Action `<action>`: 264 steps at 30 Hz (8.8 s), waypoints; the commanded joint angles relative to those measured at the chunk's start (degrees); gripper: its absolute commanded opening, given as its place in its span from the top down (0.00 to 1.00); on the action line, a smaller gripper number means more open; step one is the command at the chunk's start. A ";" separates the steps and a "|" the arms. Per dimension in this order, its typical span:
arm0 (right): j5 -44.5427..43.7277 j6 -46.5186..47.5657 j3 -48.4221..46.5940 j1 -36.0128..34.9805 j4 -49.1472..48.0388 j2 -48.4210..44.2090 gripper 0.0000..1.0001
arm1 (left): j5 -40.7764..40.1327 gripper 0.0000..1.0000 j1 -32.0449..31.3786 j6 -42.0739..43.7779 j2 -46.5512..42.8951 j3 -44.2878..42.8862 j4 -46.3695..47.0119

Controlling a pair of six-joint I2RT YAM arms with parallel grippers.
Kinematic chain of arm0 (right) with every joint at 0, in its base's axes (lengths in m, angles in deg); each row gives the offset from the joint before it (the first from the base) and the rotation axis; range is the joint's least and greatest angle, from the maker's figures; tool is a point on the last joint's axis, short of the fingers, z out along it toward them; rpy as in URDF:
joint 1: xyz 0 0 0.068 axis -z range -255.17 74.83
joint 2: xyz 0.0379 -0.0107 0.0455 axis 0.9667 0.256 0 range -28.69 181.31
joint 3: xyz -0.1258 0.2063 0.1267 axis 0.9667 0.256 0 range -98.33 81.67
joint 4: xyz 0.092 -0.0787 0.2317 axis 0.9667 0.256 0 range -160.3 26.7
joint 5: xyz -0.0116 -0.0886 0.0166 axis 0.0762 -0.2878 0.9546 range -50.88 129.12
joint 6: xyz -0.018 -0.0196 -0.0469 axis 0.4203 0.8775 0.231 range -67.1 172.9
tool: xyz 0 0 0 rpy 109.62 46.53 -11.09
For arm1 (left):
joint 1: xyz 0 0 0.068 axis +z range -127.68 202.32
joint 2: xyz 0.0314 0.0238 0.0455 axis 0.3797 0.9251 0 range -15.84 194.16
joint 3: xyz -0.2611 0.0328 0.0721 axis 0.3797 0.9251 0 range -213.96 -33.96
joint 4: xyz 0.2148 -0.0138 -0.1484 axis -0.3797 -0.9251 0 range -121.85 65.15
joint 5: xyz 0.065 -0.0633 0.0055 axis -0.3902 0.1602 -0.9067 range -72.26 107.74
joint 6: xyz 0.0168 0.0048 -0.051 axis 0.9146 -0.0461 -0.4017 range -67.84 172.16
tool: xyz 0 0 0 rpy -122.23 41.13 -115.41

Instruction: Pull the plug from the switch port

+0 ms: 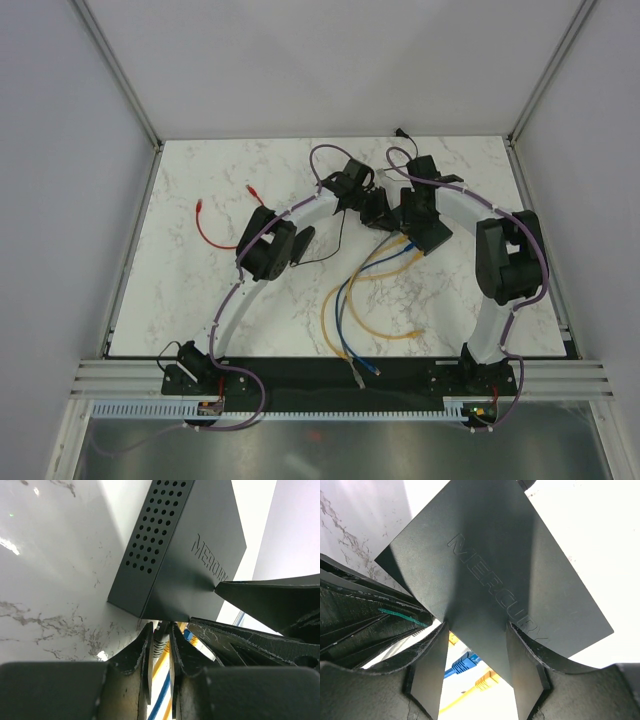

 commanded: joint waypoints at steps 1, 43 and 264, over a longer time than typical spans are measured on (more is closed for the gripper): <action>-1.44 -1.57 2.11 -0.04 3.62 4.17 0.43 | 5.07 0.98 -0.17 2.81 2.39 1.37 -8.83; -0.12 -9.22 2.28 -0.92 2.30 10.94 0.42 | -0.89 0.98 1.15 2.98 -9.90 16.30 0.23; 10.52 -0.87 3.69 8.48 3.09 1.27 0.50 | 9.12 0.47 -0.60 3.69 -10.70 12.80 7.34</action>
